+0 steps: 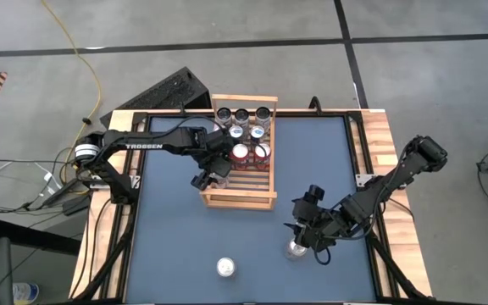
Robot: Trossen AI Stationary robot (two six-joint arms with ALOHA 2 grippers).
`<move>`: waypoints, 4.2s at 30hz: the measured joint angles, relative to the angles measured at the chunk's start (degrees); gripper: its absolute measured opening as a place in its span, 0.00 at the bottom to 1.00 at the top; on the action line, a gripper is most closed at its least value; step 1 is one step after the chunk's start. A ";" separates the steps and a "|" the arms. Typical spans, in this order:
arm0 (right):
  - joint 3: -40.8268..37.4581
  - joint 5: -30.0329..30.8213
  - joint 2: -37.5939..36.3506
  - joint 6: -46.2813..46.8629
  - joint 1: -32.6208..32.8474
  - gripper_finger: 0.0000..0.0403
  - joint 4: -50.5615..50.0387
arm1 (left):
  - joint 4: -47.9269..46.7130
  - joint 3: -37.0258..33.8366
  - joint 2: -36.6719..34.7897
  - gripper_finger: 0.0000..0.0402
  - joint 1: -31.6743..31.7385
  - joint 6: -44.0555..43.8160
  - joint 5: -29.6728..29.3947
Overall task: Place canned beverage on shelf
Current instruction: Put the top silver can on the shelf, then put the right silver can on the shelf aligned with the other silver soda can
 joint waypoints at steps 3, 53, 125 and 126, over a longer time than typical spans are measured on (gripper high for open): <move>0.00 -0.11 0.00 0.43 0.01 0.84 0.00 | 0.34 0.10 0.00 0.70 -0.35 -0.83 -0.13; 13.18 -22.31 -0.57 -6.78 -0.18 0.84 -8.58 | -26.76 34.69 -1.49 0.90 -21.69 -31.24 2.25; 13.18 -23.84 13.11 7.69 -5.34 0.75 4.09 | 0.19 12.07 -1.36 0.89 -59.98 -68.39 -39.10; 13.18 -23.39 13.11 6.66 -5.34 0.75 4.77 | 0.19 12.07 -1.36 0.89 -59.98 -68.37 -39.11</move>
